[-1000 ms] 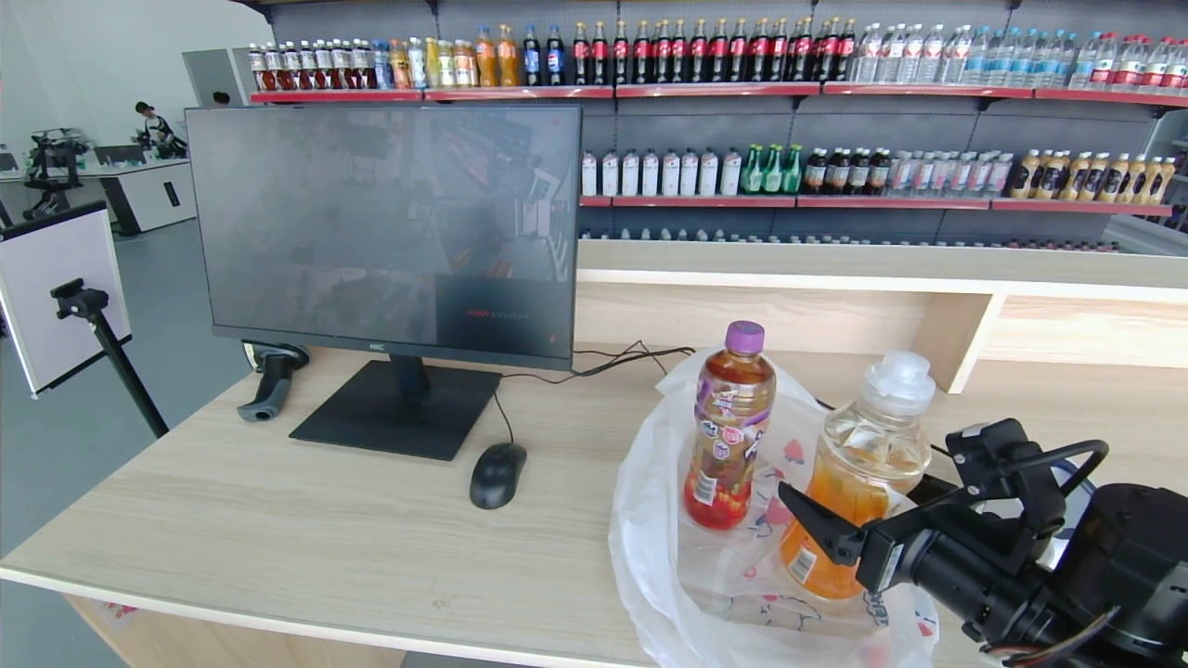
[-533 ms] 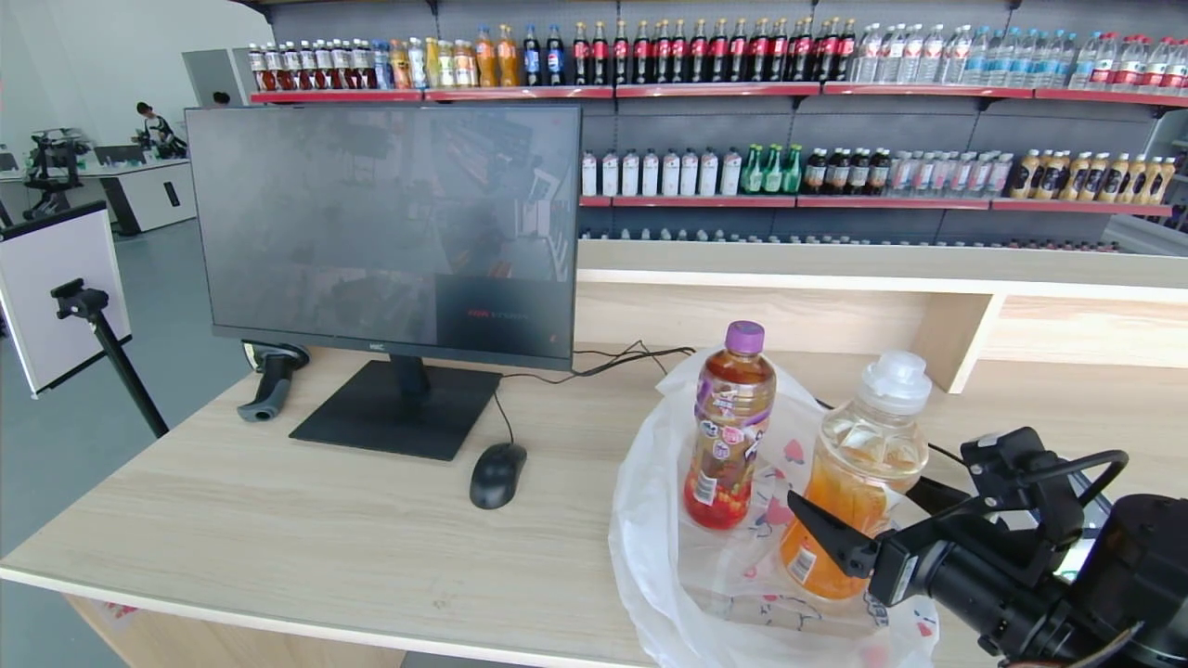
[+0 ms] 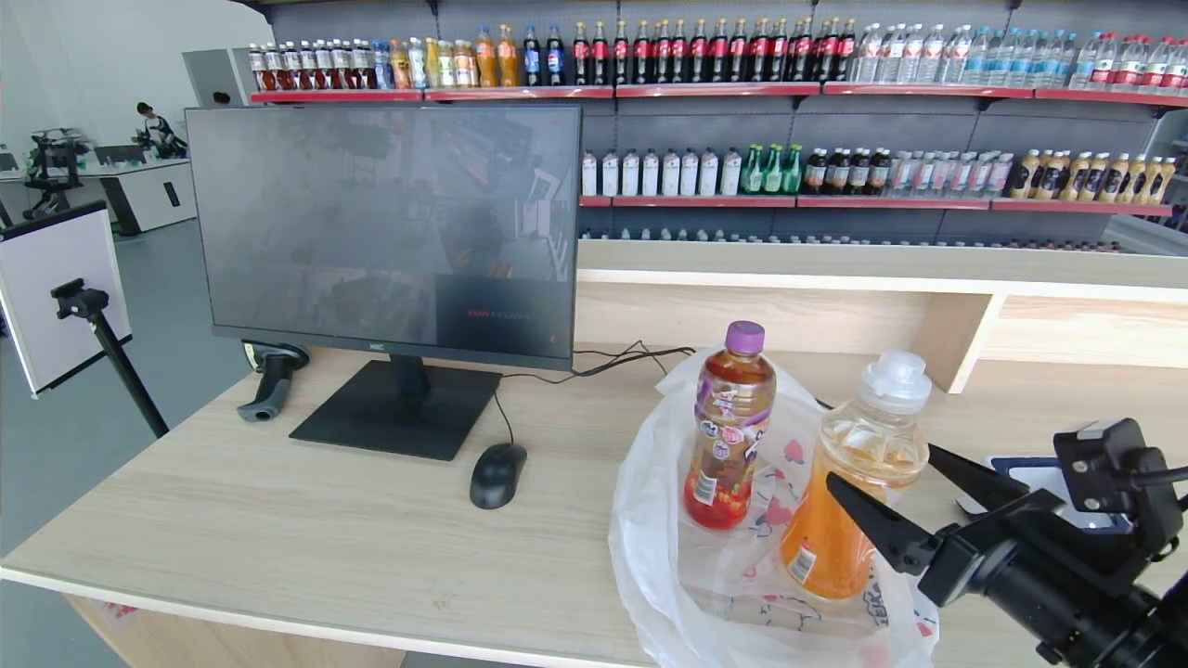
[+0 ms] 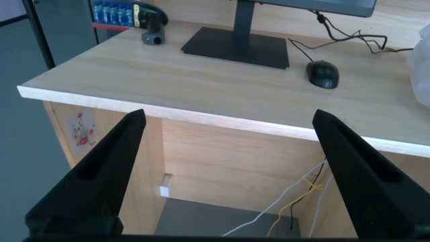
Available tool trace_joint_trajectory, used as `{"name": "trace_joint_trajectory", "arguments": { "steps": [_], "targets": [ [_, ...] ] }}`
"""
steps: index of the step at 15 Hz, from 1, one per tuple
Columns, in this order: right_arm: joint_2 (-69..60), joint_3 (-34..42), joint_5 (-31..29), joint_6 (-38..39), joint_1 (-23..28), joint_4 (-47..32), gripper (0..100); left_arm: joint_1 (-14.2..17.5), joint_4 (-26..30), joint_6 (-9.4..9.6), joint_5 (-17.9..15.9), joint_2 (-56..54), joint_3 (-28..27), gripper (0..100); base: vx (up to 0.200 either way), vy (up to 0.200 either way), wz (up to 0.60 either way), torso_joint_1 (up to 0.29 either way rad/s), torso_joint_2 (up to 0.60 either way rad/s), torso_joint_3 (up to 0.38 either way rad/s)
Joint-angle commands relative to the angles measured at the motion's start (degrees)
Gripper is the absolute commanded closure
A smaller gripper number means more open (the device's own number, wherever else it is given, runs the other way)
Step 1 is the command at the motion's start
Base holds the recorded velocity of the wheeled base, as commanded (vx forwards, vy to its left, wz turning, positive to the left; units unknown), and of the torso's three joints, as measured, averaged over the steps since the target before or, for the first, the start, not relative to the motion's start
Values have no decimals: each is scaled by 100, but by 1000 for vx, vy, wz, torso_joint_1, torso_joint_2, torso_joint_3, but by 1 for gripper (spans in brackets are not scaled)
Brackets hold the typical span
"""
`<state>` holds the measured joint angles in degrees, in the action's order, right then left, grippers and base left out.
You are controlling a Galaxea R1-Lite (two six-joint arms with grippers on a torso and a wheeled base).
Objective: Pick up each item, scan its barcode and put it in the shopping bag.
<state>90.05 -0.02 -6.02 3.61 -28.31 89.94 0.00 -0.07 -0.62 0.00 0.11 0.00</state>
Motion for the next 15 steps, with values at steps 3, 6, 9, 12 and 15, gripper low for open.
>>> {"name": "trace_joint_trajectory", "arguments": {
  "steps": [3,6,9,12,15],
  "targets": [
    [-761,2,-136,26,1,-91,0,0,-1,-8,0,-2,0,0,0,0,0,0,0,0],
    [-1455,2,-347,193,264,-478,0,0,-1,-8,0,-2,0,0,0,0,0,0,0,0],
    [-4198,2,-540,254,247,-3905,0,0,-1,-8,0,-2,0,0,0,0,0,0,0,0],
    [-6281,-419,-523,421,229,-6946,0,0,-1,-8,0,-2,0,0,0,0,0,0,0,0],
    [-7959,-419,-180,175,220,-8968,0,0,-1,-8,0,-2,0,0,0,0,0,0,0,0]
  ]
}}
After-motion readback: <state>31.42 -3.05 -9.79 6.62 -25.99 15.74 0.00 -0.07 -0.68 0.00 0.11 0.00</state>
